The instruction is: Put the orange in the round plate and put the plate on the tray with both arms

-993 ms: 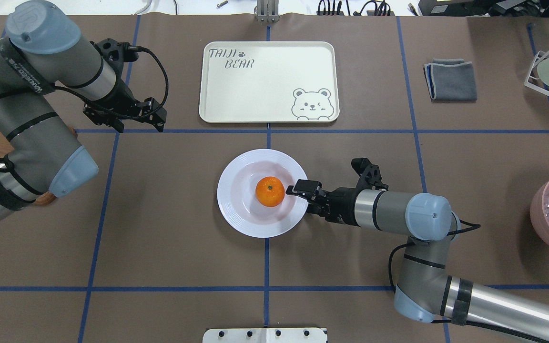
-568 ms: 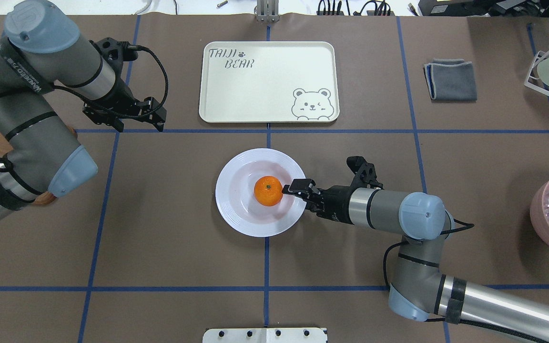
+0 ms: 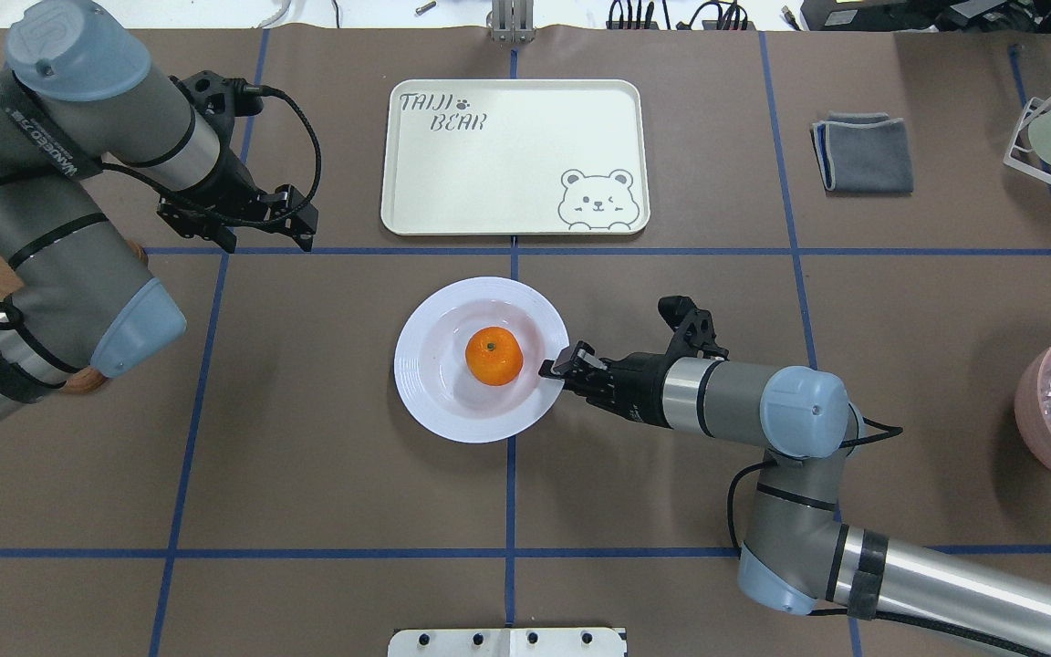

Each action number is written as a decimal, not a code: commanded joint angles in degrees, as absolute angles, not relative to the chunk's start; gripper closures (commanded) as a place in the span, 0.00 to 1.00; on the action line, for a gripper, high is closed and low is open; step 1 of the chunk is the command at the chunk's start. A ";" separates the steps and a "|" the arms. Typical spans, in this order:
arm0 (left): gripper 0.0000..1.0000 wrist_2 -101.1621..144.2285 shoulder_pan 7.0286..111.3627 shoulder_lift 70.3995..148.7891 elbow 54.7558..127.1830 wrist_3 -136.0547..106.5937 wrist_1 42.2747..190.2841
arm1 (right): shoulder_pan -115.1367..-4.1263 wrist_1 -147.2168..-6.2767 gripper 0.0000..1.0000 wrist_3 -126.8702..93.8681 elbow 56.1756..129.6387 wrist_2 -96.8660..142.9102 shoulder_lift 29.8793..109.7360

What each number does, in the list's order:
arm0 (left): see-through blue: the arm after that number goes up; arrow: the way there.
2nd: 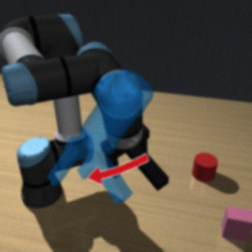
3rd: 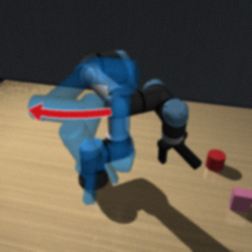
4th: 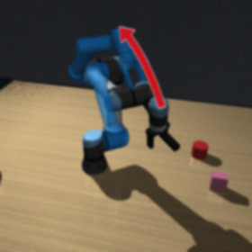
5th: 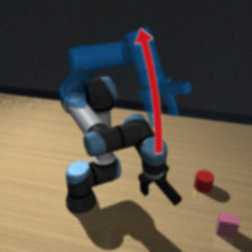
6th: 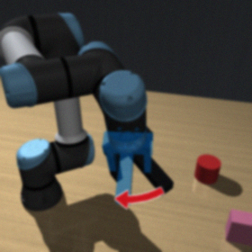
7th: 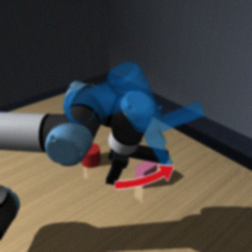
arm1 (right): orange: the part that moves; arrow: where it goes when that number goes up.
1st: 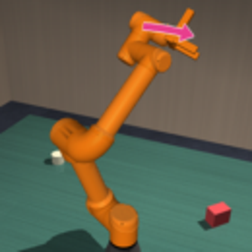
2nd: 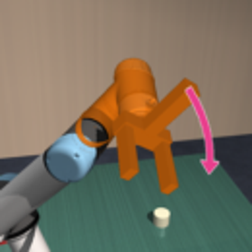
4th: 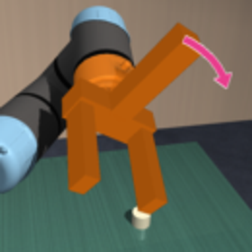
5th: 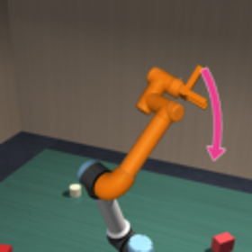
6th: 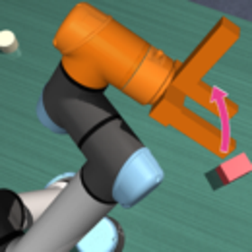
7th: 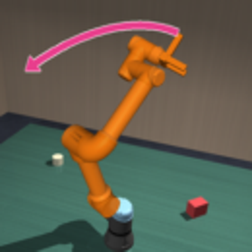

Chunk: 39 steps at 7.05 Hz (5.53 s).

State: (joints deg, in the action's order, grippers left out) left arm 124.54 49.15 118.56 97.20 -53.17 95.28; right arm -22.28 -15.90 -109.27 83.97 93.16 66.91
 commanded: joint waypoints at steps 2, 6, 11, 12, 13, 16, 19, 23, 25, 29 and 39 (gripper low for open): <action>0.01 124.45 49.13 118.48 97.21 -53.26 95.36 | -22.50 -15.65 0.97 -109.51 84.29 93.08 65.83; 0.02 124.45 49.39 118.56 97.29 -53.26 95.27 | -26.35 -15.12 1.00 -110.30 87.80 91.68 66.18; 0.01 124.37 50.36 118.56 97.56 -53.26 95.27 | -26.11 -10.28 1.00 -128.80 82.12 68.88 64.79; 0.01 124.37 50.62 118.56 97.82 -53.17 95.27 | -26.89 -10.46 1.00 -131.98 76.96 65.60 60.16; 0.01 124.37 50.71 118.39 97.91 -53.26 95.27 | -27.24 -10.89 1.00 -136.80 70.73 61.48 56.64; 0.02 124.37 50.62 117.25 99.32 -53.70 95.27 | -29.17 -25.35 1.00 -137.99 64.43 60.12 47.04; 0.01 124.37 50.54 117.25 99.93 -53.88 95.27 | -29.09 -26.63 1.00 -138.08 57.67 59.15 43.60; 0.01 124.45 50.62 117.33 99.84 -53.88 95.27 | -26.64 -26.63 0.00 -137.90 59.40 59.15 43.06; 0.01 124.45 50.62 117.42 99.76 -53.88 95.27 | -23.84 -26.98 0.00 -136.33 73.14 59.33 51.19; 0.01 124.37 50.89 117.51 99.84 -53.18 95.27 | -19.87 -26.81 0.00 -108.07 86.55 67.00 65.01; 0.02 124.98 68.89 107.40 100.46 -17.16 86.63 | -74.82 -82.27 0.00 -17.41 101.66 131.27 79.25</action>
State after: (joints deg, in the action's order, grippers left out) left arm 124.66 66.31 108.47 100.39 -21.78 91.66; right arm -67.46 -72.47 -30.86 97.95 126.76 75.89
